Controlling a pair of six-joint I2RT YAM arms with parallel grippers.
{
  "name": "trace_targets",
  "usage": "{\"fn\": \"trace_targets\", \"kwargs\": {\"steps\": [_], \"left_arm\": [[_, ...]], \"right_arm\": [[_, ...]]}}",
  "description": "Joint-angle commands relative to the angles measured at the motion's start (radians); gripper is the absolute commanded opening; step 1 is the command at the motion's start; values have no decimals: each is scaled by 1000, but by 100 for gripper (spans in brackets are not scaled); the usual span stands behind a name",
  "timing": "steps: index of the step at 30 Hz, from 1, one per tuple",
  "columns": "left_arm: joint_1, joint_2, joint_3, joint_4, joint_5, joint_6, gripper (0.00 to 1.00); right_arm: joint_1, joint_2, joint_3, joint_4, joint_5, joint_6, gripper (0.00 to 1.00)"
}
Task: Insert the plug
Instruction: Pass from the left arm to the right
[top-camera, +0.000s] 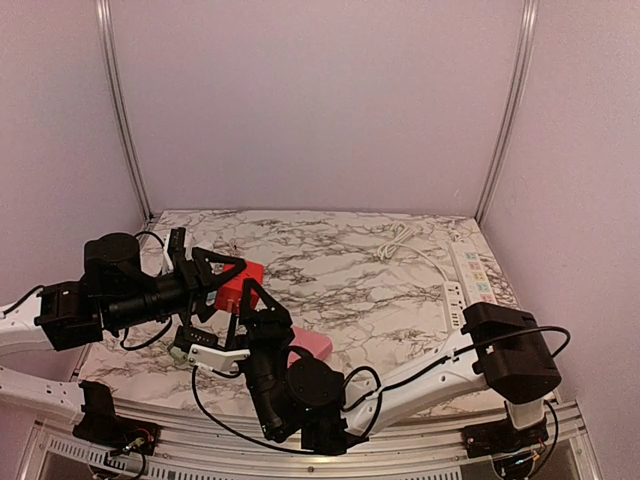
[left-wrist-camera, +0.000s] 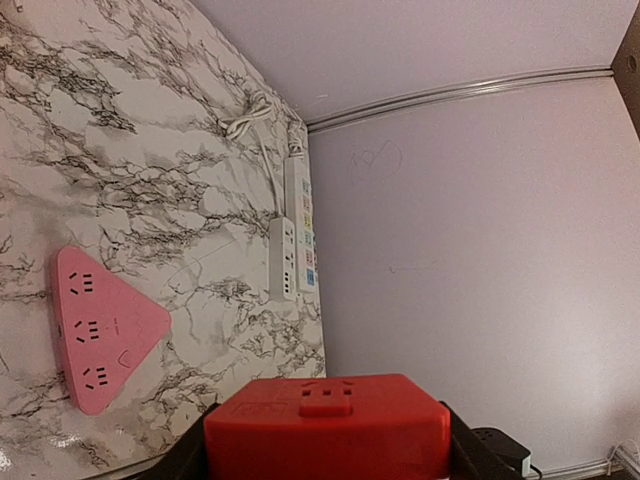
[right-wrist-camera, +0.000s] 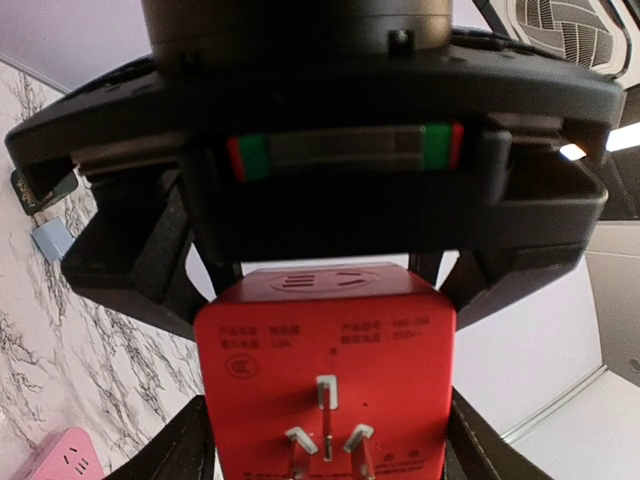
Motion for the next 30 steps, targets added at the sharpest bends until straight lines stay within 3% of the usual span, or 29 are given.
{"fn": "trace_targets", "kwargs": {"steps": [1,7,11,13,14,15,19,25,28,30], "left_arm": [[-8,2,4,86,16,3,30],[-9,4,-5,117,36,3,38],[-9,-12,-17,156,49,30,63],[-9,-33,-23,177,44,66,79],[-9,-48,-28,188,34,83,94],[-9,-65,-31,193,21,102,98],[-8,-149,-32,172,-70,184,99],[-8,-285,-53,153,-197,450,99],[-8,-368,-128,240,-198,614,99],[-8,-419,-193,303,-188,707,99]], "right_arm": [[-17,34,49,-10,13,-33,61],[-26,27,54,3,12,-46,27],[-26,-12,33,-44,8,33,18],[-23,-57,24,-198,-2,166,16],[-22,-83,22,-297,-14,256,16],[-17,-114,20,-404,-32,354,14],[-13,-244,9,-777,-144,753,10],[-14,-406,-43,-1080,-347,1136,9],[-14,-499,-87,-1163,-489,1318,8],[-15,-584,-159,-1130,-609,1406,8]]}}
